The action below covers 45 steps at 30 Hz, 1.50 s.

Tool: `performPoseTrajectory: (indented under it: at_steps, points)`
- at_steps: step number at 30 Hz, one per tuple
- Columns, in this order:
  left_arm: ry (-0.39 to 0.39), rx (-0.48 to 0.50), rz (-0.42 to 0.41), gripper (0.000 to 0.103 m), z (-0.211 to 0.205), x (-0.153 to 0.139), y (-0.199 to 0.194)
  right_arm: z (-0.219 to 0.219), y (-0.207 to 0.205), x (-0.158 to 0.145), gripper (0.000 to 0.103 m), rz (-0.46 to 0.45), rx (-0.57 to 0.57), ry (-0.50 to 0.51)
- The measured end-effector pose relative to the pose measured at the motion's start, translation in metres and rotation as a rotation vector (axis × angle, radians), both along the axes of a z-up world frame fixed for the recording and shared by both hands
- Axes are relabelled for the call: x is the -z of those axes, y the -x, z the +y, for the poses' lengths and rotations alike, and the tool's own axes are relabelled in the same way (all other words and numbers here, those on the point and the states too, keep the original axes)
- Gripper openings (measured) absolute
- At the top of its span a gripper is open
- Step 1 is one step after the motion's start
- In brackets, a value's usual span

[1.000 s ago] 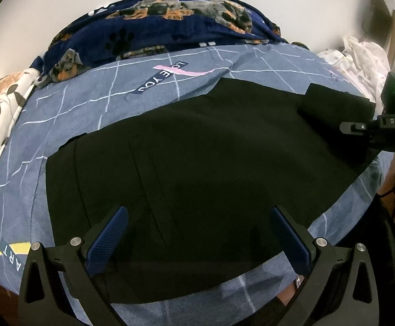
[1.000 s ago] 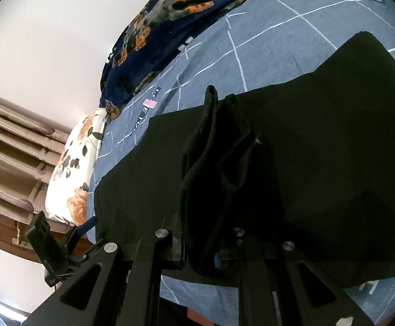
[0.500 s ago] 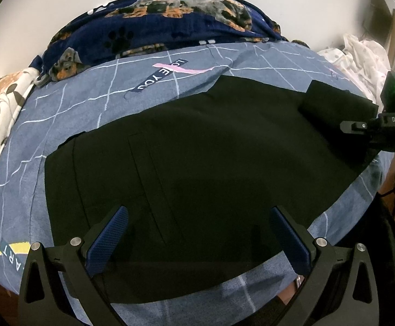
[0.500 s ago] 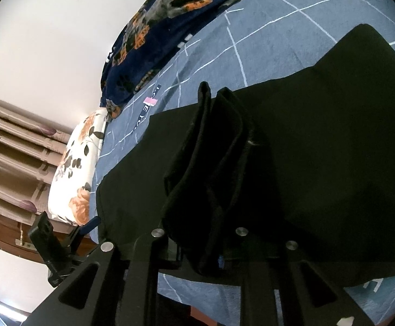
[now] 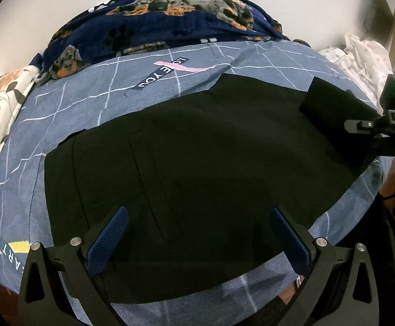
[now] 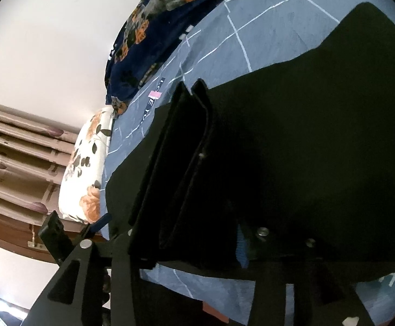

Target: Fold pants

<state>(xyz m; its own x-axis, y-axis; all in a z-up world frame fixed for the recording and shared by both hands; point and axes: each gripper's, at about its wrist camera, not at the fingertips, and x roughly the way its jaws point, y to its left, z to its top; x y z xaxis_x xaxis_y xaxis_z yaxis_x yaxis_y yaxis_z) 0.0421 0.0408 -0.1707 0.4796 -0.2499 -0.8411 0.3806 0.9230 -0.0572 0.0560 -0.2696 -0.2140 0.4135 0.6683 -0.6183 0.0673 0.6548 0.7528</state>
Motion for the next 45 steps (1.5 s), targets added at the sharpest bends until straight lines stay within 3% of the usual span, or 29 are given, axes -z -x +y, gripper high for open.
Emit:
performPoseTrajectory:
  at_steps: [11,19,23,27,30,32,34,37,42,45]
  points:
    - [0.001,0.0,-0.001,0.103,0.0,0.0,0.0,-0.001,-0.001,0.002,0.058,0.023,-0.017,-0.081]
    - [0.0,0.001,-0.001,0.103,0.0,0.0,-0.001,-0.002,-0.002,0.004,0.077,0.036,-0.028,-0.149]
    - [0.0,0.0,-0.006,0.103,0.001,-0.002,-0.002,-0.006,-0.001,0.004,0.081,0.045,-0.028,-0.202]
    - [0.012,-0.007,-0.013,0.103,0.002,-0.009,-0.003,-0.029,0.008,-0.002,0.081,0.028,0.015,-0.245]
    - [0.037,-0.002,-0.025,0.103,0.003,-0.017,-0.001,-0.069,0.016,-0.015,0.081,-0.035,0.1,-0.236]
    - [0.046,0.01,-0.044,0.103,-0.001,-0.025,0.001,-0.104,0.022,-0.023,0.079,-0.076,0.186,-0.196]
    - [0.052,0.023,-0.061,0.103,-0.006,-0.032,0.003,-0.136,0.025,-0.028,0.055,-0.09,0.259,-0.165]
    - [0.059,0.047,-0.08,0.103,-0.016,-0.04,0.006,-0.164,0.02,-0.034,0.03,-0.085,0.304,-0.086]
    - [0.043,0.077,-0.076,0.103,-0.036,-0.041,0.008,-0.159,-0.01,-0.042,0.024,-0.103,0.222,0.03]
    - [0.029,0.088,-0.063,0.103,-0.044,-0.038,0.008,-0.148,-0.029,-0.037,0.023,-0.103,0.164,0.047]
